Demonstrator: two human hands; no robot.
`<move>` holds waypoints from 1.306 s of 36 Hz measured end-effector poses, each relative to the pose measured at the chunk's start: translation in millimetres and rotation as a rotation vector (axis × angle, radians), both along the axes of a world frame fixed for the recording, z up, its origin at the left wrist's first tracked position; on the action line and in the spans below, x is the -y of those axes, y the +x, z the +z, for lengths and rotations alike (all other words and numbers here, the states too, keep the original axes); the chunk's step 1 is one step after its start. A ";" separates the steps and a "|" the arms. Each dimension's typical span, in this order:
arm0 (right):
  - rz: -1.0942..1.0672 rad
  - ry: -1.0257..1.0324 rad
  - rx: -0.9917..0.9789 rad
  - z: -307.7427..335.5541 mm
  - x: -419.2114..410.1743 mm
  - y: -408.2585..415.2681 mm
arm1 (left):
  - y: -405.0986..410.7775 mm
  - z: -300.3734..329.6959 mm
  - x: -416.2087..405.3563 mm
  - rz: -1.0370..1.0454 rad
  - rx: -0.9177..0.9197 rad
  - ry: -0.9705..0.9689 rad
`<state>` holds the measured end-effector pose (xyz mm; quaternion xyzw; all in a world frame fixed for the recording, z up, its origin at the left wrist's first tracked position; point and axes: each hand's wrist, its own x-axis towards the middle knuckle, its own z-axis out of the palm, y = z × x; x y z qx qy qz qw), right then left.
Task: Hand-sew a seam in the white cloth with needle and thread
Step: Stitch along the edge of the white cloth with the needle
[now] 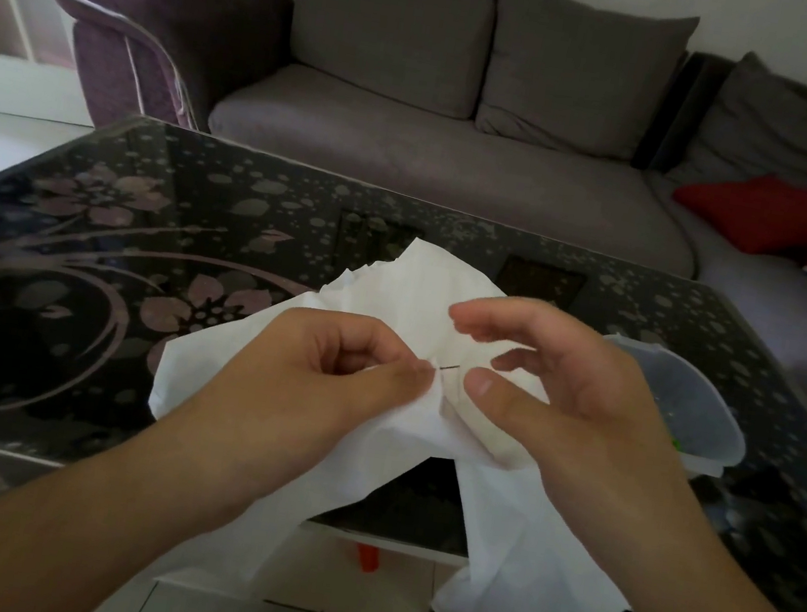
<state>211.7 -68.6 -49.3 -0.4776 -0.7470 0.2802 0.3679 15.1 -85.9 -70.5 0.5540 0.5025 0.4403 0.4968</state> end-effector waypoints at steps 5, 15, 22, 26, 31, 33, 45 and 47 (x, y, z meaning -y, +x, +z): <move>0.120 0.131 0.037 -0.1 5.5 -7.8 | -0.5 1.0 0.0 -0.025 0.032 0.013; -0.055 0.231 0.159 -2.1 9.3 -10.8 | -4.4 0.6 -0.3 -0.075 0.043 0.014; -0.038 0.196 0.101 -3.0 9.1 -10.5 | -5.0 1.1 0.7 -0.089 0.042 0.020; -0.020 0.090 -0.134 -2.9 7.1 -9.8 | -2.9 0.3 0.4 -0.067 0.018 0.025; -0.017 -0.026 -0.330 -1.1 8.0 -8.9 | -0.5 0.0 0.3 -0.052 -0.020 0.016; -0.026 -0.085 -0.378 -0.2 8.1 -9.3 | -0.5 0.8 0.6 -0.053 -0.023 0.021; 0.062 -0.323 -0.804 4.4 1.1 0.7 | -4.6 0.0 -0.3 -0.012 -0.070 0.039; 0.109 -0.380 -0.890 7.1 -0.5 2.7 | -5.3 -0.9 -1.3 -0.009 -0.072 0.052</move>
